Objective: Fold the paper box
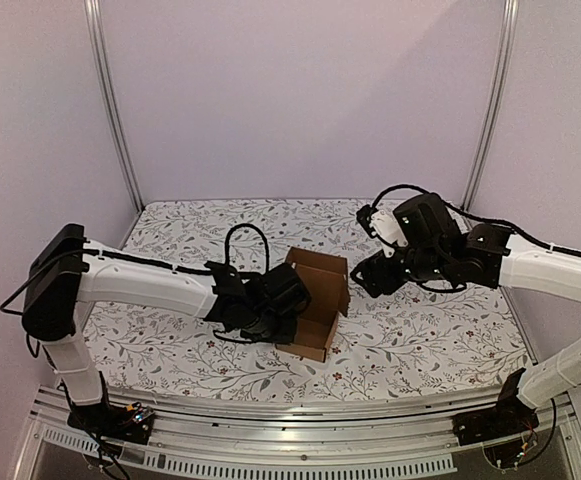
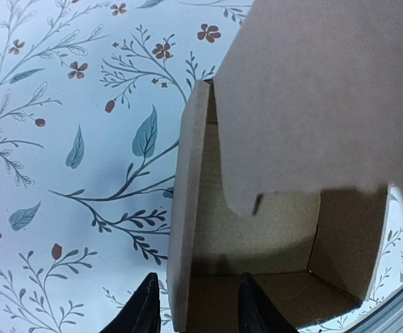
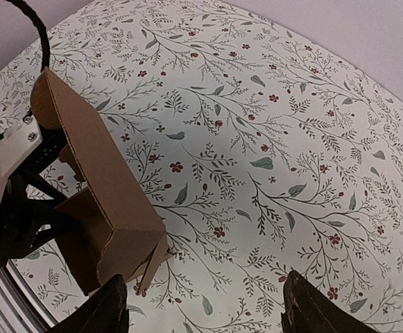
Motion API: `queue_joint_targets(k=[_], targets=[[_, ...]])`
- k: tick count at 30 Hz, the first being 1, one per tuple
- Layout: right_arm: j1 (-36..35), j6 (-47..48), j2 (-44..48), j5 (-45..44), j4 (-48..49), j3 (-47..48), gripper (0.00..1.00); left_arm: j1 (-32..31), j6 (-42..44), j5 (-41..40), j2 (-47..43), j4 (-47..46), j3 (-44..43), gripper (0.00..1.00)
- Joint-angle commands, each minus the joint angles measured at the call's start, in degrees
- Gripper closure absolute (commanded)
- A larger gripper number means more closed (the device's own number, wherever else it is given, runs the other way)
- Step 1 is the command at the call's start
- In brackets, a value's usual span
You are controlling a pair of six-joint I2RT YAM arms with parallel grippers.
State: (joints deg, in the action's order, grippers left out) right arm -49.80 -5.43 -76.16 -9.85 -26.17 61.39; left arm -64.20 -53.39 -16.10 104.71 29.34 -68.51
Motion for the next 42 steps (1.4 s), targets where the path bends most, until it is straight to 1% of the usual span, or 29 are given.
queue_joint_targets(k=[1, 10, 16, 22, 26, 31, 36, 42], targets=[[0.4, -2.9, -0.7, 1.6, 3.2, -3.2, 0.26, -1.6, 1.0, -0.5, -2.3, -3.5, 0.8, 0.62], [0.4, -5.4, 0.0, 2.5, 5.2, -7.3, 0.27, -3.0, 3.1, 1.6, -2.2, -7.6, 0.8, 0.62], [0.6, -6.4, 0.3, 4.0, 6.4, -8.9, 0.32, -3.5, 2.8, 0.5, -4.0, -8.7, 2.3, 0.62], [0.9, -7.2, -0.5, 5.0, 8.3, -9.3, 0.4, -3.5, 2.3, -1.6, -9.0, -8.2, 5.4, 0.6], [1.1, -7.6, -1.7, 6.1, 9.3, -9.1, 0.5, -3.5, 3.0, -4.3, -12.3, -6.2, 6.5, 0.56], [1.0, -8.3, -2.2, 6.8, 10.3, -9.8, 0.53, -3.1, 7.4, -7.2, -15.9, -5.1, 7.3, 0.48], [0.9, -9.8, -2.0, 6.0, 11.6, -11.6, 0.57, -2.1, 13.8, -7.7, -18.2, -6.5, 7.5, 0.45], [-1.0, -10.9, 0.4, 1.6, 15.8, -16.1, 0.64, -0.8, 19.7, -4.0, -19.0, -11.6, 8.9, 0.45]])
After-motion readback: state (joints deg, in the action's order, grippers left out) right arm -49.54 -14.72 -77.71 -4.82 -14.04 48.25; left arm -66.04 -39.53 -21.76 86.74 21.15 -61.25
